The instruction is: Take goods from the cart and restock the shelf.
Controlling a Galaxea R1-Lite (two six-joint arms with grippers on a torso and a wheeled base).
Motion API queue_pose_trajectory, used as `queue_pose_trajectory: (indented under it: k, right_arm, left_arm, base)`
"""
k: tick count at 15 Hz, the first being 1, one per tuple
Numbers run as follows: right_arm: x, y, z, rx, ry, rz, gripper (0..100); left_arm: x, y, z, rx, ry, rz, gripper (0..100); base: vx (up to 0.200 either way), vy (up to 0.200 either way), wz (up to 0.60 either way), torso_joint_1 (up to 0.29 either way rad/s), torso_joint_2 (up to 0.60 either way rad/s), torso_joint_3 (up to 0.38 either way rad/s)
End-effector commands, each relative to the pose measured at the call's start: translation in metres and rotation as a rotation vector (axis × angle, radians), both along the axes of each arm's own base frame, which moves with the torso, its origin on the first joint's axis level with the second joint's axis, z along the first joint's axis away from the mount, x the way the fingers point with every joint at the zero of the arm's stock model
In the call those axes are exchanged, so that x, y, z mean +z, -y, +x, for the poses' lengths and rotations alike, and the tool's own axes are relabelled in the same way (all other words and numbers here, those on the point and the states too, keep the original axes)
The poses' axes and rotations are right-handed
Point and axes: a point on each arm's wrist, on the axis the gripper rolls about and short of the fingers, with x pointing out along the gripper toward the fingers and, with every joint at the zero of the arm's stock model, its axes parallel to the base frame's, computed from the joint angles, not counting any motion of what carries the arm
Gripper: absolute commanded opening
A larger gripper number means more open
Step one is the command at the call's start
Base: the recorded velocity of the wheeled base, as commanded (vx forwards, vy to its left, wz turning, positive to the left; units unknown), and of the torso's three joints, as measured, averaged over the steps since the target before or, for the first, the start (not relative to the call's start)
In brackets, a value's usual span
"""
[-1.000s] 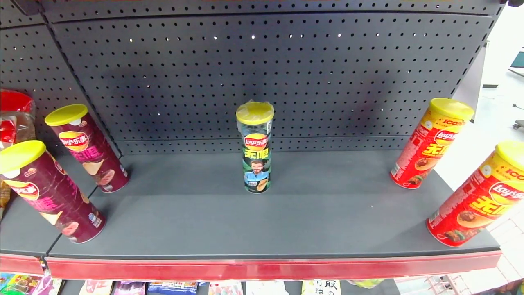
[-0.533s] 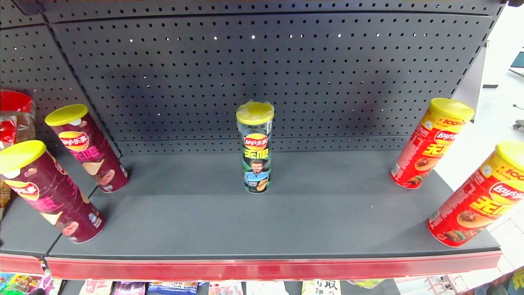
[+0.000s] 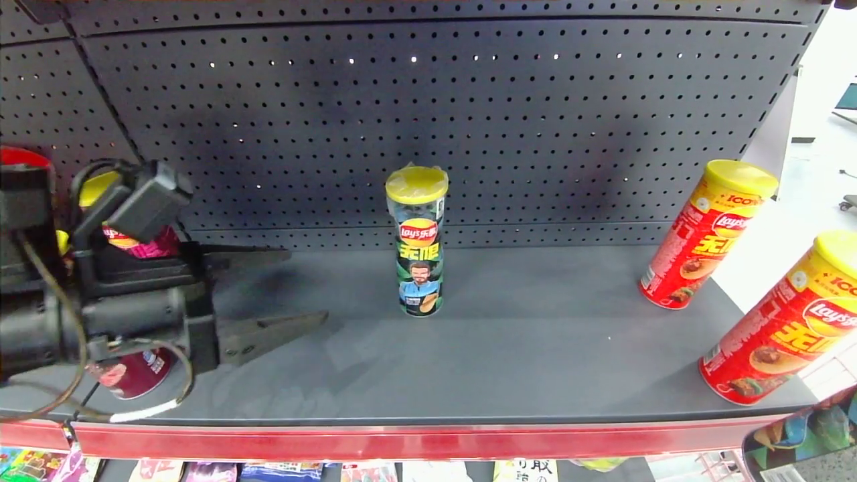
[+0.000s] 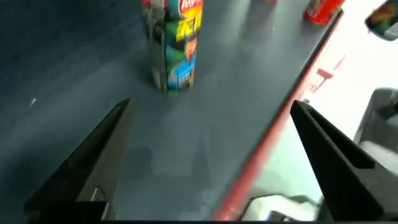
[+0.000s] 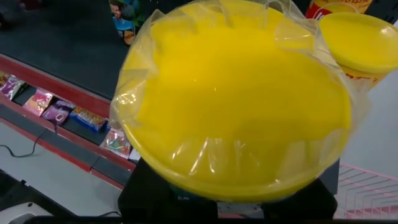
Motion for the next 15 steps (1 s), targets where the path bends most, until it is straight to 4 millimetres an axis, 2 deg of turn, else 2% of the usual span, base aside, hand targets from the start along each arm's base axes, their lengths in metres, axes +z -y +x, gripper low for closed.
queue_pose_trajectory:
  k: [1,7,11,15]
  right_arm:
    - [0.001,-0.001,0.003,-0.003,-0.010,-0.003,0]
    - [0.001,0.000,0.003,-0.005,-0.008,-0.003,0]
    - [0.002,0.000,0.001,0.001,-0.004,-0.001,0]
    - [-0.001,0.000,0.000,0.033,-0.008,-0.002,0]
  left_arm:
    - [-0.023,0.029,0.056,-0.079,-0.051,0.037,100]
    - [-0.015,0.059,0.094,-0.136,0.000,0.019,100]
    - [-0.008,0.066,0.113,-0.134,0.038,0.007,100]
    - [-0.011,0.071,0.127,-0.133,0.041,0.006,100]
  base:
    - [0.000,0.000,0.00,0.000,0.00,0.000]
    - [0.000,0.000,0.00,0.000,0.00,0.000]
    - [0.000,0.000,0.00,0.000,0.00,0.000]
    - [0.000,0.000,0.00,0.000,0.00,0.000]
